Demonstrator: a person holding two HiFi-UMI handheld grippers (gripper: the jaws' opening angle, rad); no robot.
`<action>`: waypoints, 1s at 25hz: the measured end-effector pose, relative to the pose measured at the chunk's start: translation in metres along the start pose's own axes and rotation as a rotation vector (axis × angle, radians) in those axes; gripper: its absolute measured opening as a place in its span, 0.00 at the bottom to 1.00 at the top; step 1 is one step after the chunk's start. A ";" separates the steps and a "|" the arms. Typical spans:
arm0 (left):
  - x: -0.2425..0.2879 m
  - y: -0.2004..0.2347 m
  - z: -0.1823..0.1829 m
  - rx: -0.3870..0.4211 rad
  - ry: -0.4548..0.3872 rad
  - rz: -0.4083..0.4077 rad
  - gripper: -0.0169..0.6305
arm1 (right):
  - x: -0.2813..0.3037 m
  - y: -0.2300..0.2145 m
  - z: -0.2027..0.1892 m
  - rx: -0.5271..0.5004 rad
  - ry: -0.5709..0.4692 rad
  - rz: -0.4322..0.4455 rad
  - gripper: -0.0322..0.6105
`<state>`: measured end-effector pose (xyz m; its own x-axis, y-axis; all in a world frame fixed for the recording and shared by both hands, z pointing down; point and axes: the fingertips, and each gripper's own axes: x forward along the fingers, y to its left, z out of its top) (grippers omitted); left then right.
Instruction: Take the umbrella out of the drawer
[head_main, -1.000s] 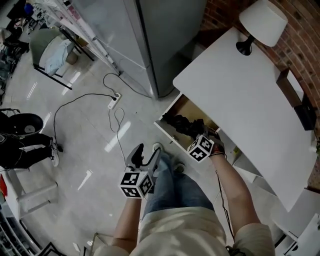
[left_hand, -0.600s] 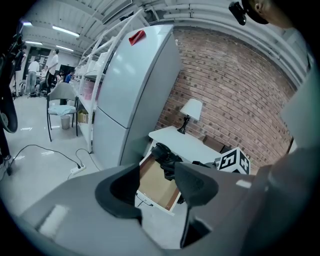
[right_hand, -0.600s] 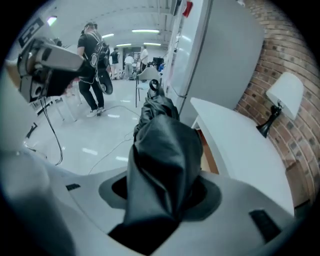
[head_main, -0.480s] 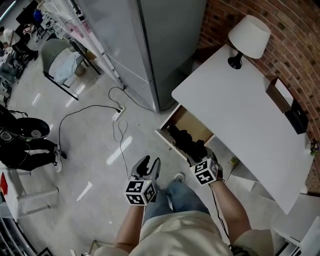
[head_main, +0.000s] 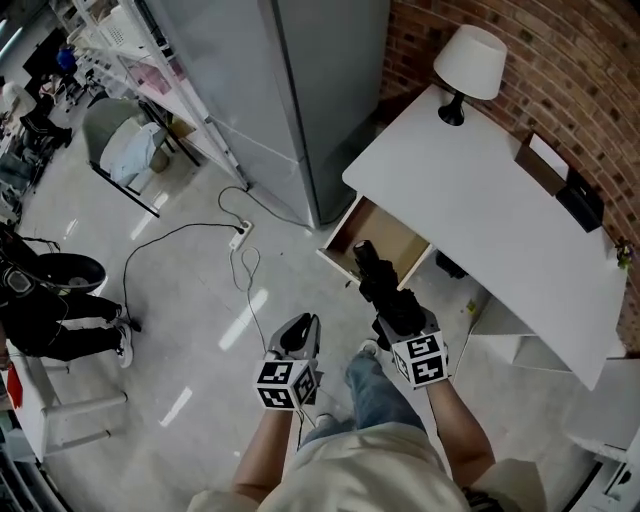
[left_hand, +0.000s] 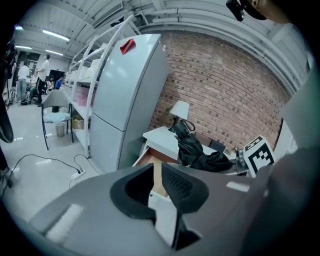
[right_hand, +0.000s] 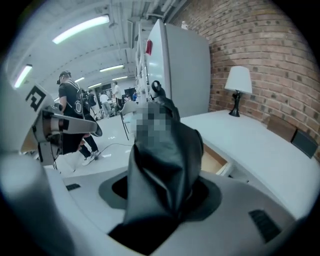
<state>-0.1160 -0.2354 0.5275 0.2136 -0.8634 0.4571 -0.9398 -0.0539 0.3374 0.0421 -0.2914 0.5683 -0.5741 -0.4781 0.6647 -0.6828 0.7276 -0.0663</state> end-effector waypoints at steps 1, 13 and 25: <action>-0.010 -0.001 -0.003 0.012 0.002 -0.004 0.11 | -0.009 0.008 -0.002 0.017 -0.015 -0.007 0.41; -0.140 -0.010 -0.048 0.088 -0.042 -0.036 0.04 | -0.116 0.108 -0.037 0.195 -0.185 -0.043 0.40; -0.247 -0.044 -0.094 0.153 -0.062 -0.100 0.04 | -0.211 0.198 -0.069 0.245 -0.300 -0.048 0.40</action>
<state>-0.1028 0.0272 0.4771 0.2960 -0.8789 0.3741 -0.9451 -0.2127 0.2480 0.0594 -0.0119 0.4663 -0.6208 -0.6579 0.4264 -0.7789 0.5792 -0.2404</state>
